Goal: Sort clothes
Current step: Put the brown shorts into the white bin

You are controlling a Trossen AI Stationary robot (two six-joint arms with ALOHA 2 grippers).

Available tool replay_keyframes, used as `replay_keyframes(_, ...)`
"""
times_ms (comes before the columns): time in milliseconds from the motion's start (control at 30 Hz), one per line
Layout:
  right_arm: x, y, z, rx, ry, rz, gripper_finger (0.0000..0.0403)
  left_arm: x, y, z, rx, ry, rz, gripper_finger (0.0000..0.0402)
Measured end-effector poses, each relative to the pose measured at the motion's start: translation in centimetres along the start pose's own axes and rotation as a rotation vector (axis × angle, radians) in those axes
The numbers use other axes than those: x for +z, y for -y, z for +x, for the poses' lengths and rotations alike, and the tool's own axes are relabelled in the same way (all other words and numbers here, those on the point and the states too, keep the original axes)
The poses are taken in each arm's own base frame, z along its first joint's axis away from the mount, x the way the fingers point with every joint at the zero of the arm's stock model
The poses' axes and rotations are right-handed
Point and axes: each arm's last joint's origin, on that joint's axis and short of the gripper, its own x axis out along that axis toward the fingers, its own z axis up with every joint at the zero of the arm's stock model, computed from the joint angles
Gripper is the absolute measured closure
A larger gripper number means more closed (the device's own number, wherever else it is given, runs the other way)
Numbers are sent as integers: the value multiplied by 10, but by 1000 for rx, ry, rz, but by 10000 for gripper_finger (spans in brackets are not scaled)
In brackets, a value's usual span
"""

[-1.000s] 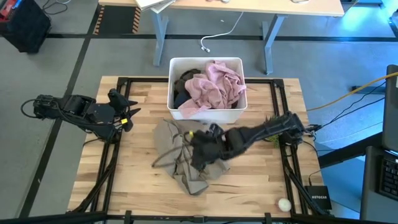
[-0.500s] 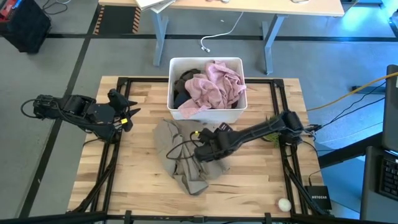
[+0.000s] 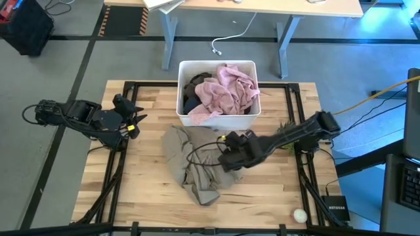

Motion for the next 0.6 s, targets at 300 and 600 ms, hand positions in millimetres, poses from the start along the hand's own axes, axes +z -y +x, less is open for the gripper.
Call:
replay_keyframes(300, -20, 2, 19, 36, 14, 69, 178, 0, 0, 0, 0, 1, -7, 260)
replay_keyframes(600, -10, 0, 27, 64, 41, 136, 177, 0, 0, 0, -1, 1, -11, 260)
